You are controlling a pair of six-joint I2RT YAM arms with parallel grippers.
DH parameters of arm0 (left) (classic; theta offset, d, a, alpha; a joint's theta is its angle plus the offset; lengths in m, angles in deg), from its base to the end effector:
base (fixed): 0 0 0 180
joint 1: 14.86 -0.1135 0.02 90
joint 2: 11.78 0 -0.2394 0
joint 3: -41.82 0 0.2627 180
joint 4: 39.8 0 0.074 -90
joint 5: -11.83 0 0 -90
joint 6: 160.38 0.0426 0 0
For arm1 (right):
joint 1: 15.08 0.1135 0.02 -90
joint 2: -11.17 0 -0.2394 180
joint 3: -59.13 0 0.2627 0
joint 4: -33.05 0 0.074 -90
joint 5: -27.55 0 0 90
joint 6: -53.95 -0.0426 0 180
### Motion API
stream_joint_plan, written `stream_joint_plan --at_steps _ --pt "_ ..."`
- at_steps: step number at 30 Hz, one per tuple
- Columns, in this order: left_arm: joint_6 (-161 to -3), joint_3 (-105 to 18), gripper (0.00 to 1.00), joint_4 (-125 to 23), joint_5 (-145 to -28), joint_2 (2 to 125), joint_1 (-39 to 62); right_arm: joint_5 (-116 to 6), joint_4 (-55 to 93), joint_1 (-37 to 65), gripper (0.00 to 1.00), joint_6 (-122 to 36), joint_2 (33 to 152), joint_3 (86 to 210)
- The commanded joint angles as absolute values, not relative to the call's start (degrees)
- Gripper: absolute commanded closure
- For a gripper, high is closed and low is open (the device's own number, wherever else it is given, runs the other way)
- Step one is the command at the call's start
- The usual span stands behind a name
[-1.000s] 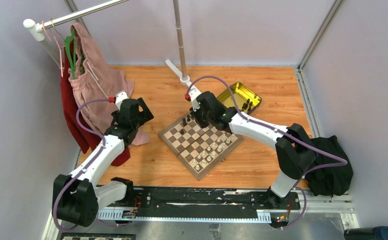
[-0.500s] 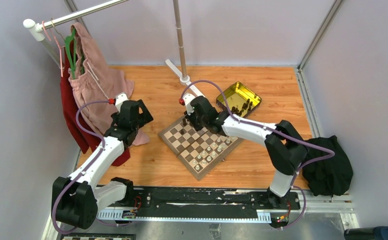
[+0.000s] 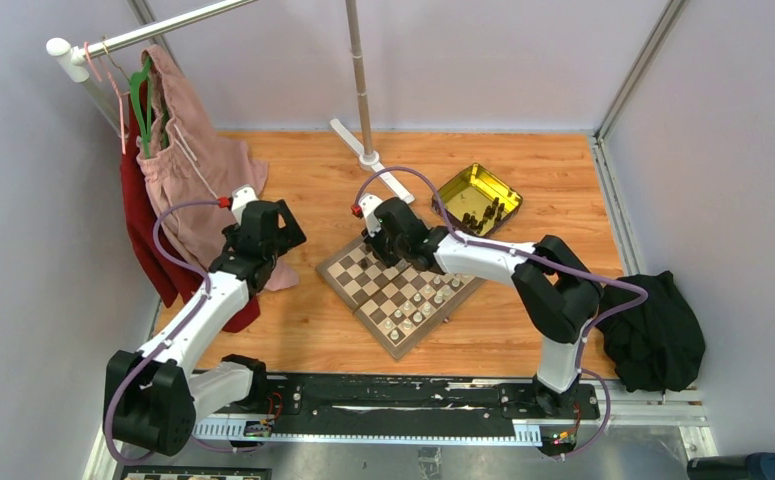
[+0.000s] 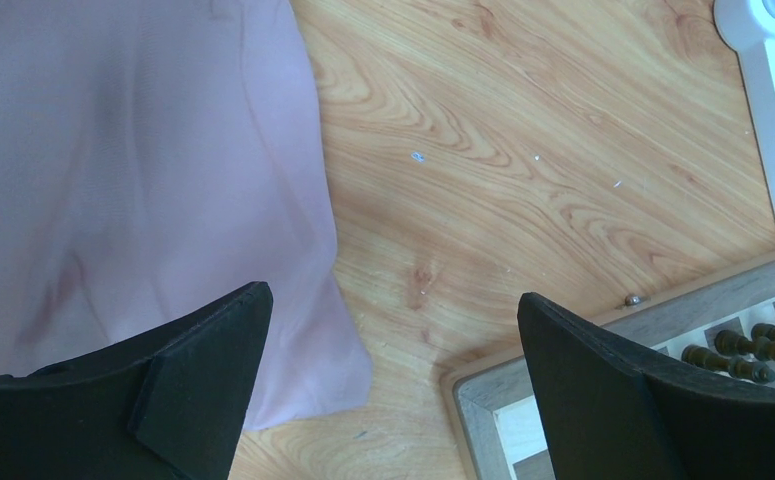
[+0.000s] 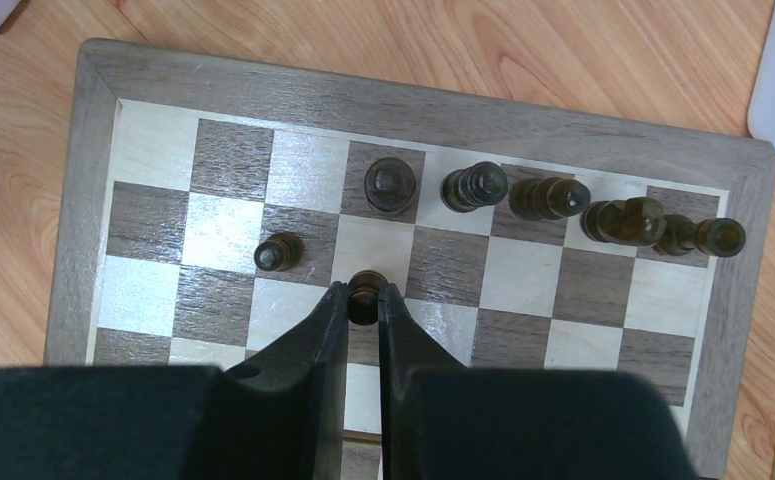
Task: Set up the chess pieces on the board
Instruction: Place the chess piece on the chessboard.
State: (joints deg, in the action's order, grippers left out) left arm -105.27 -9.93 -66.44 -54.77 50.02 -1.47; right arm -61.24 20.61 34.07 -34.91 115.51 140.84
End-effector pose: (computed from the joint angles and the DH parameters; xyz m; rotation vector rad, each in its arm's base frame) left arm 0.2532 -0.0429 0.2111 -0.6177 2.0608 -0.0349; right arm 0.2722 0.3162 0.1774 -0.9571 2.0103 0.4923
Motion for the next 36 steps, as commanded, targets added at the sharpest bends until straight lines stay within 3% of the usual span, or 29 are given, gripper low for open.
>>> stream_joint_plan --at_steps 1,36 --pt "-104.7 -9.5 0.00 -66.3 -53.8 51.0 -1.0 -60.5 21.5 35.0 1.00 -34.3 117.1 142.1" --pt "-104.6 -9.9 0.00 -65.0 -53.9 53.5 -1.0 -60.2 20.9 35.0 1.00 -33.2 120.1 144.0"
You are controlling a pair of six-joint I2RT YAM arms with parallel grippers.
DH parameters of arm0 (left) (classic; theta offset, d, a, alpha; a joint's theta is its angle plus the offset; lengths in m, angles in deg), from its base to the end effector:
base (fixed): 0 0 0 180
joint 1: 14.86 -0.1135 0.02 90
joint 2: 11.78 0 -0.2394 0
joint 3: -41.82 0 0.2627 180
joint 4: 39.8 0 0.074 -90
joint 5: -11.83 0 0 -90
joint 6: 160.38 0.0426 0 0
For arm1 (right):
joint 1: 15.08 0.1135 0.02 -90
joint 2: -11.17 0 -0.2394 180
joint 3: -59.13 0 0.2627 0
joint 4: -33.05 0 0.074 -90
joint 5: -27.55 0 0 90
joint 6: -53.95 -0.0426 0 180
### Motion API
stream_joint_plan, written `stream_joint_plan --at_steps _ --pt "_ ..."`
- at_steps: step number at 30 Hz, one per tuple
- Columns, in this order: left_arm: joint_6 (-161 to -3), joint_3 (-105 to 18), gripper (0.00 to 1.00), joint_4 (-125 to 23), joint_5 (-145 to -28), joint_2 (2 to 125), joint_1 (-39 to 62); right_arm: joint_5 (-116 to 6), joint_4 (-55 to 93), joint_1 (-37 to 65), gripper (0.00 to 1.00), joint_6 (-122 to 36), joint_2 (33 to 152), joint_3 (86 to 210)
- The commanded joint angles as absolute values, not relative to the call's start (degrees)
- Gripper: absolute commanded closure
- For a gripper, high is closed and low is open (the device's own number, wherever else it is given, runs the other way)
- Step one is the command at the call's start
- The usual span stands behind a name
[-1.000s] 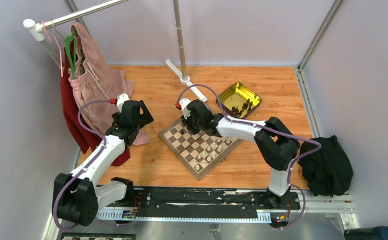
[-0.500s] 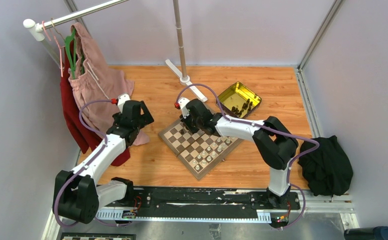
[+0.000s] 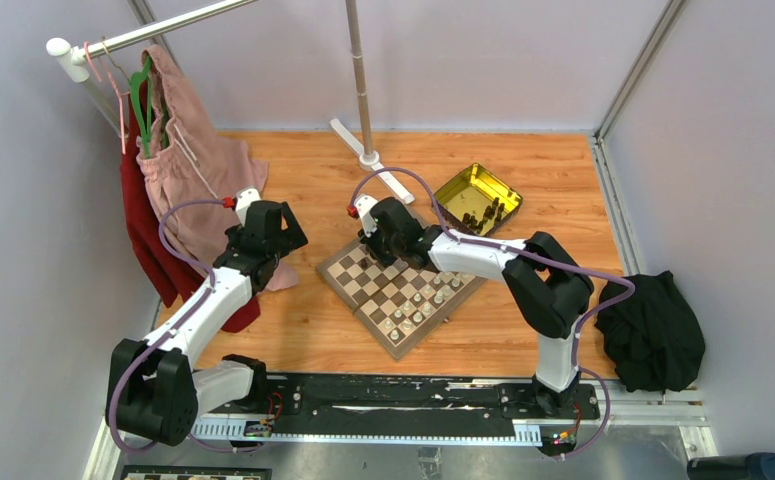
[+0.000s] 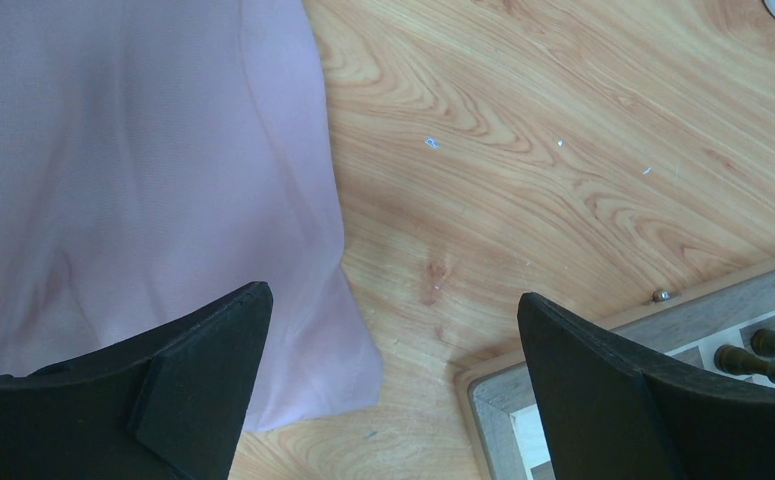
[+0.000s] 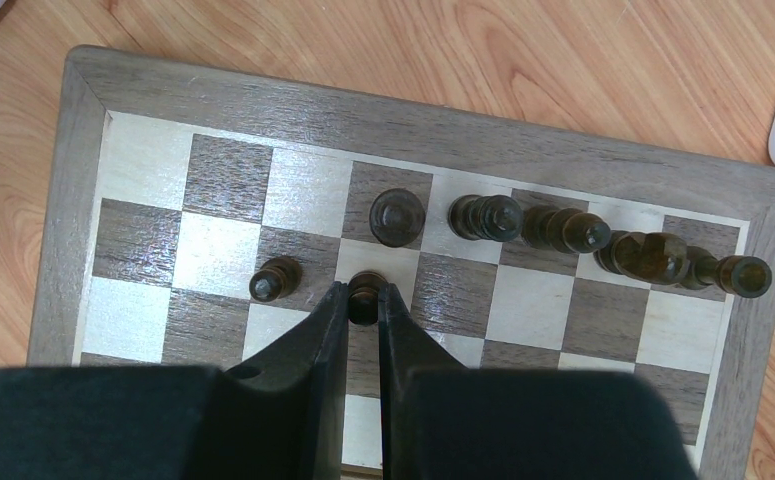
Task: Set up the chess pieces on the board
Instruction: Place the chess piece on the chessboard.
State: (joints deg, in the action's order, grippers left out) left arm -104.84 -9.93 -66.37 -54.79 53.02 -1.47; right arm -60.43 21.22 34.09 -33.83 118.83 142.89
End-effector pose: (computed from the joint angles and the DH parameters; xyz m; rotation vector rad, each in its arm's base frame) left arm 0.2579 -0.0440 0.1987 -0.6088 2.1100 -0.0035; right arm 0.2783 0.3244 0.1671 -0.9888 2.0083 0.4932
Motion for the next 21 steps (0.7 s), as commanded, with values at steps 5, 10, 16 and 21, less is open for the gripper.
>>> stream_joint_plan --at_steps 5,10,16,21 --pt "-104.7 -9.7 0.00 -64.9 -54.0 53.6 -1.0 -59.9 20.8 35.0 1.00 -33.1 120.4 144.0" --pt "-104.9 -9.8 0.00 -64.7 -54.1 53.7 -1.0 -60.1 20.9 35.0 0.96 -33.0 120.4 144.0" --pt "-105.1 -9.8 0.00 -64.6 -54.1 53.8 -1.0 -60.1 20.5 35.0 0.84 -33.1 120.6 144.2" --pt "-105.2 -9.6 0.00 -64.7 -54.2 53.9 -1.0 -60.1 20.5 35.0 0.79 -33.1 120.4 144.2"
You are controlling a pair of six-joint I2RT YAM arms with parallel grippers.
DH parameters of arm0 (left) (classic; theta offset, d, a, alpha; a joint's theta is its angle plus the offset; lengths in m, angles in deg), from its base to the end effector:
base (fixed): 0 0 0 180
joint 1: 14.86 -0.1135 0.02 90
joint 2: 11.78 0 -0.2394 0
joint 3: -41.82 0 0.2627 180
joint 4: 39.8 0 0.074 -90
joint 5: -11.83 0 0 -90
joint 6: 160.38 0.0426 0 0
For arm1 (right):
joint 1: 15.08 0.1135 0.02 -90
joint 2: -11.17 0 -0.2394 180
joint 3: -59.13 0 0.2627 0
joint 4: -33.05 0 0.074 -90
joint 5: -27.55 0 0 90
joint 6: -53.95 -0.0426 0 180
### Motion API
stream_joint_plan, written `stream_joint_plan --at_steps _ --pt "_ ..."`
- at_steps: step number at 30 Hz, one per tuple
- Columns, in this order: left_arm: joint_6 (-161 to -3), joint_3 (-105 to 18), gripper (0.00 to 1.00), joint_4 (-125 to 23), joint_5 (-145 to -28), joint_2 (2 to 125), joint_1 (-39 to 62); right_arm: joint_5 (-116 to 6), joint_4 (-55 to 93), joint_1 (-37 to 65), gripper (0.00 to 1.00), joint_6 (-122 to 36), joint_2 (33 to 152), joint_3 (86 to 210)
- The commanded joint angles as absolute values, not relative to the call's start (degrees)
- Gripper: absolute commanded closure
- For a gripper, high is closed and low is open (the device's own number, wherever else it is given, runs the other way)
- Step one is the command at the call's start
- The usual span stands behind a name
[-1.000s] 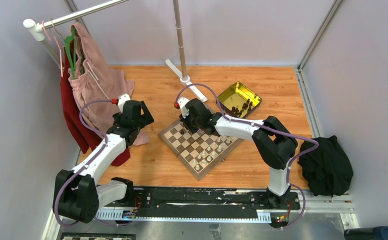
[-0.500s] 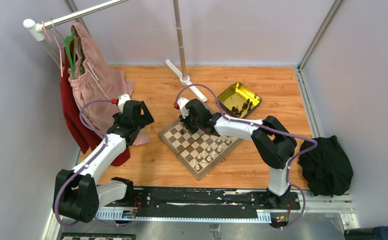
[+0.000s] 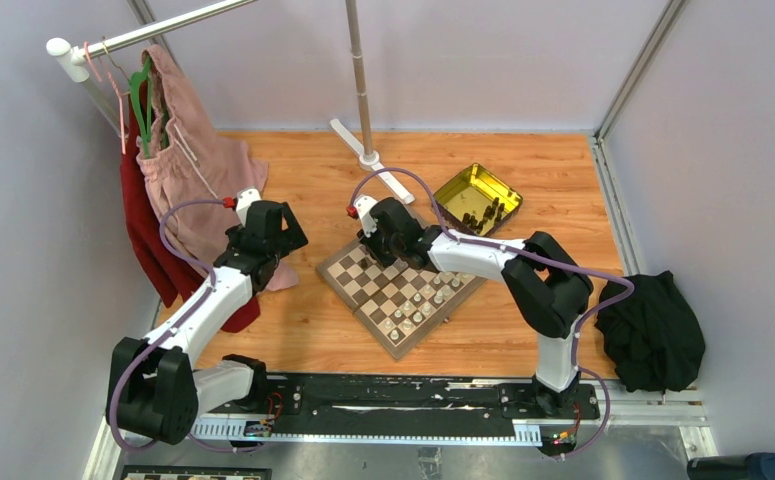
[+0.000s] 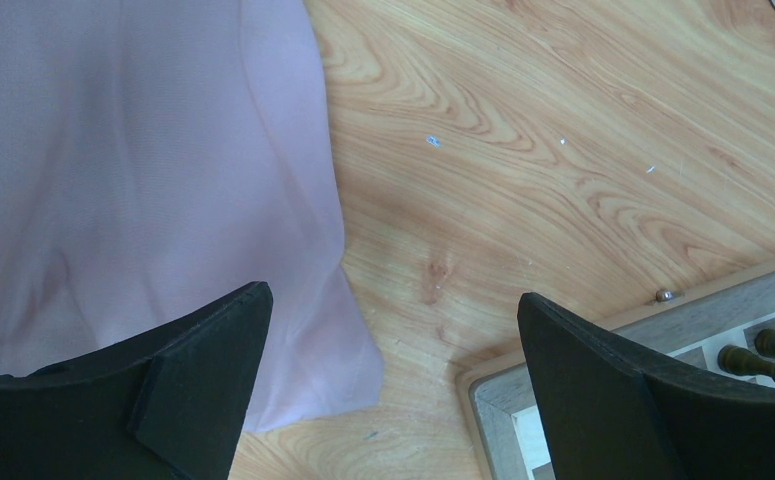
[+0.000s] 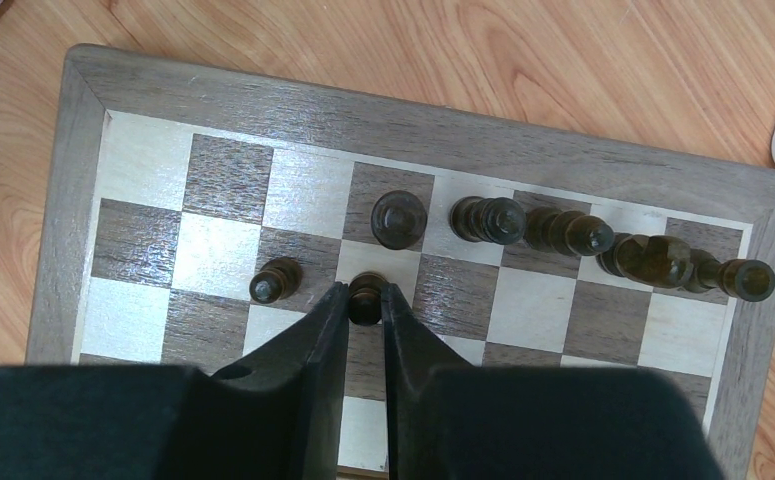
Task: Set up the chess pieces on the board
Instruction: Place the chess piece on the chessboard.
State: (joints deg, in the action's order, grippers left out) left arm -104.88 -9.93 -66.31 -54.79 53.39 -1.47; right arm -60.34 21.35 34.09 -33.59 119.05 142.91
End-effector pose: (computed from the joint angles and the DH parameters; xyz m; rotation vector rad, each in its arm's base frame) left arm 0.2585 -0.0442 0.1972 -0.6094 2.1148 -0.0010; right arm 0.2785 0.3248 0.1659 -0.9942 2.0068 0.4922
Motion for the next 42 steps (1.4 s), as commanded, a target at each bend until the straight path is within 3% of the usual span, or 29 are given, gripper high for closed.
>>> stream_joint_plan --at_steps 1,42 --pt "-105.3 -9.5 0.00 -64.7 -54.1 53.8 -1.0 -60.1 20.5 35.0 0.78 -33.0 120.5 144.2" --pt "-105.9 -10.4 0.00 -65.0 -53.4 53.4 -0.4 -61.5 20.4 34.9 0.60 -32.4 117.2 142.4"
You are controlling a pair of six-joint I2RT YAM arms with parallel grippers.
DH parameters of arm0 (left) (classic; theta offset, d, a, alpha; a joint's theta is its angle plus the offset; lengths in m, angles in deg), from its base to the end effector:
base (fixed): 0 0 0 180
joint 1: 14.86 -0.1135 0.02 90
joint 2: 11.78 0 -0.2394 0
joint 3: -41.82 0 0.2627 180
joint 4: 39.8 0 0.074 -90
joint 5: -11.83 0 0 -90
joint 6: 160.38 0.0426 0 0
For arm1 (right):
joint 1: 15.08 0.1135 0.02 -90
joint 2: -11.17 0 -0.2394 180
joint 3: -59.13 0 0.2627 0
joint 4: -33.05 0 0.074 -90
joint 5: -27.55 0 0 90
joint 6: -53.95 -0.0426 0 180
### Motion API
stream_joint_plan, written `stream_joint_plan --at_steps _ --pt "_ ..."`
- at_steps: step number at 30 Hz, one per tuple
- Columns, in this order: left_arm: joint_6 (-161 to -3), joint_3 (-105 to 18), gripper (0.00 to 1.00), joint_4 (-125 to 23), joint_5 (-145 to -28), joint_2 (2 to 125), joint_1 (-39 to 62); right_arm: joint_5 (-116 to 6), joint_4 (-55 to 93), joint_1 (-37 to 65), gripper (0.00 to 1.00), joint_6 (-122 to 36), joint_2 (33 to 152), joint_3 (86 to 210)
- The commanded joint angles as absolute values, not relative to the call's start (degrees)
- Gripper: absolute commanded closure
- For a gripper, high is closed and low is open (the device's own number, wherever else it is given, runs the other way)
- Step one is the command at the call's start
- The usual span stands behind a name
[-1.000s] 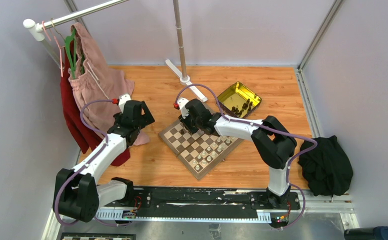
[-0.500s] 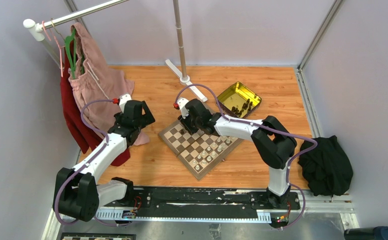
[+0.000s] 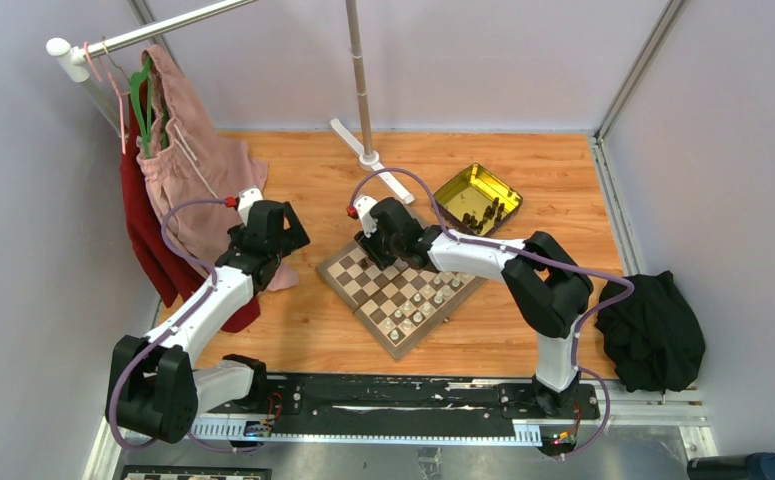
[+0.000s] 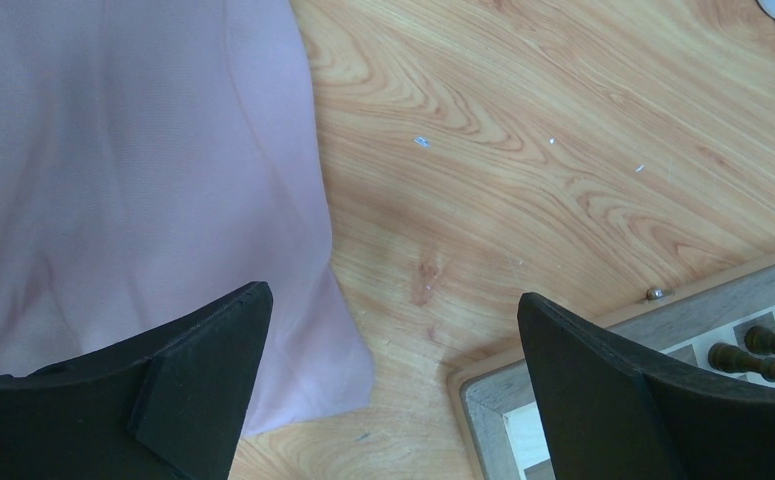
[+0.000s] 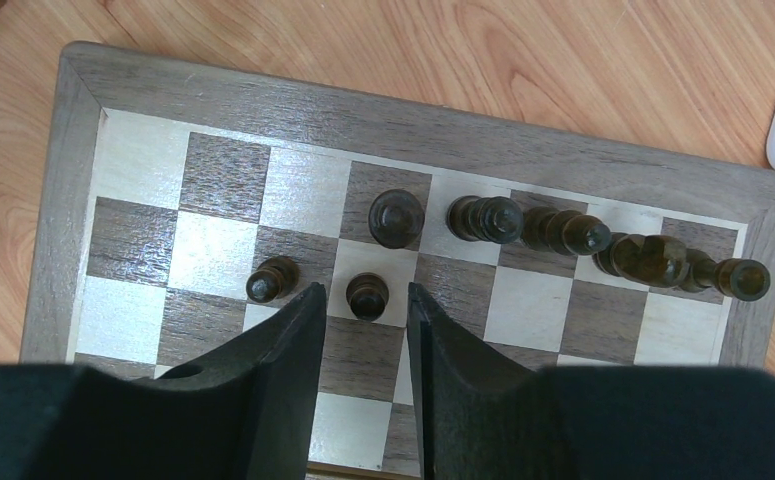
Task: Set up the chess pieces on the board
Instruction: Place the chess piece on the chessboard, then pick up the chess piece from the storage box.
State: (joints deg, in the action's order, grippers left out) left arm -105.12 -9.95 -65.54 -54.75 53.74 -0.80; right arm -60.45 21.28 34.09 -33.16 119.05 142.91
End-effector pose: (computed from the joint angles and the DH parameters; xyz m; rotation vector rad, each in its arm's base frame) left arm 0.2595 -0.0475 0.1970 -0.6019 2.1097 -0.0134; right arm 0.2786 0.3246 0.1658 -1.0008 2.0037 0.4857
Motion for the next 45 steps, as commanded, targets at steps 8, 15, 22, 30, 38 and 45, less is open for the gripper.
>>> stream_joint_plan --at_steps 8,15,22,30,38,45 --pt "-106.4 -12.4 0.00 -65.1 -52.8 54.2 0.4 -61.8 20.1 35.2 0.56 -33.6 112.3 139.8" --pt "-106.7 -14.4 0.00 -65.6 -51.8 55.2 1.4 -64.4 17.1 35.6 0.55 -35.1 105.8 135.8" --pt "-106.3 -18.4 0.00 -66.1 -50.4 58.7 3.1 -71.6 14.3 35.3 0.55 -35.2 97.9 133.7" --pt "-103.8 -24.3 0.00 -64.7 -48.6 66.1 4.9 -78.2 9.5 27.0 0.55 -38.3 93.7 136.0" --pt "-102.2 -29.9 0.00 -63.4 -49.0 73.4 5.2 -76.5 6.5 14.7 0.56 -41.2 99.9 140.2" --pt "-102.1 -32.9 0.00 -62.7 -49.6 78.0 5.3 -74.1 5.9 9.1 0.57 -42.4 106.6 143.1"
